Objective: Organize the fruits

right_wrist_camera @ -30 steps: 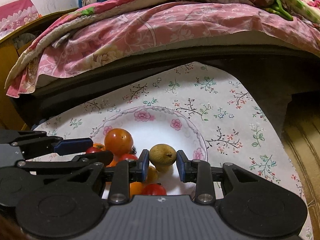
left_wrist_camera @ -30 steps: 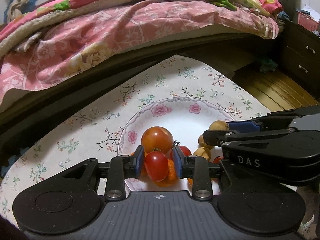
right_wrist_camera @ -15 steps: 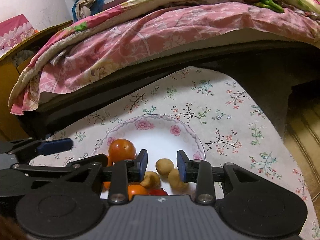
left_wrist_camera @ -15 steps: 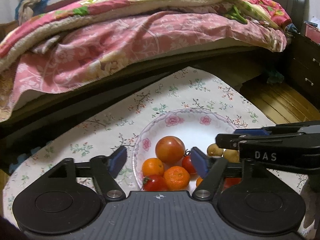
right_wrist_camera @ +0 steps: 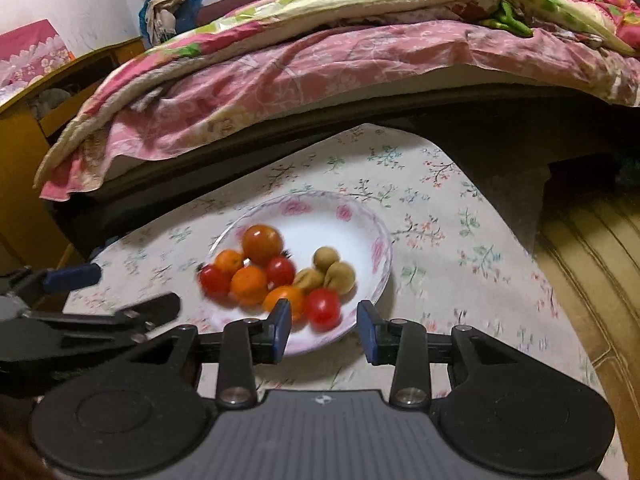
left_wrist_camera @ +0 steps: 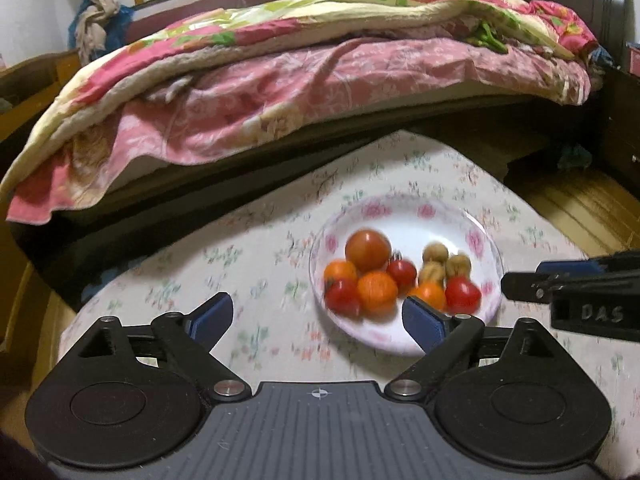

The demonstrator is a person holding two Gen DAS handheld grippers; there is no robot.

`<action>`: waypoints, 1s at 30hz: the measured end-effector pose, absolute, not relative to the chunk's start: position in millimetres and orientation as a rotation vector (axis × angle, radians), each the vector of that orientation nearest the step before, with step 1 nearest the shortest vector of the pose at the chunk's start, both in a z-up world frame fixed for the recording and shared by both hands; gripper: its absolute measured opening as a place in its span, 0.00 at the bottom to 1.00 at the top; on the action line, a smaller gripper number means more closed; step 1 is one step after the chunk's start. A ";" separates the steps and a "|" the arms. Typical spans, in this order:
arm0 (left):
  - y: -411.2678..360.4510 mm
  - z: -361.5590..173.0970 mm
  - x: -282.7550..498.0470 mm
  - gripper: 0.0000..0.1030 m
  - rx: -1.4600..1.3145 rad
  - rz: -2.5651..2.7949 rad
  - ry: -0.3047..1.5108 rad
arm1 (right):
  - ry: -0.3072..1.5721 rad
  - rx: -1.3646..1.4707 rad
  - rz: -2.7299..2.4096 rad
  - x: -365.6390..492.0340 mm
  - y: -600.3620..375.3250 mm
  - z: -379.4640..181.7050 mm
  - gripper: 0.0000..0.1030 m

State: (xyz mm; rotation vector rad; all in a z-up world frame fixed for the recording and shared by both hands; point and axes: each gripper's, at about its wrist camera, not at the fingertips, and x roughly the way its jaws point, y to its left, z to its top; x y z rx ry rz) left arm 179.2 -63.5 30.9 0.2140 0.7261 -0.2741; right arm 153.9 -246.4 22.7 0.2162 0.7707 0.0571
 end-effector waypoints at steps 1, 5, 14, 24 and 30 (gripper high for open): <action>-62.6 30.7 174.6 0.95 0.217 -0.270 0.727 | 0.766 0.218 0.056 147.0 -243.7 24.8 0.38; -58.7 33.5 153.7 1.00 0.218 -0.255 0.705 | 0.750 0.221 0.052 122.6 -233.4 29.5 0.38; -53.8 35.8 115.4 1.00 0.219 -0.231 0.709 | 0.748 0.234 0.026 74.5 -222.7 27.6 0.38; -35.4 37.3 86.9 1.00 0.093 -0.256 0.750 | 0.735 0.261 0.046 41.2 -212.1 28.0 0.38; -32.3 36.3 73.3 1.00 0.098 -0.254 0.745 | 0.727 0.285 0.052 27.8 -210.0 28.4 0.38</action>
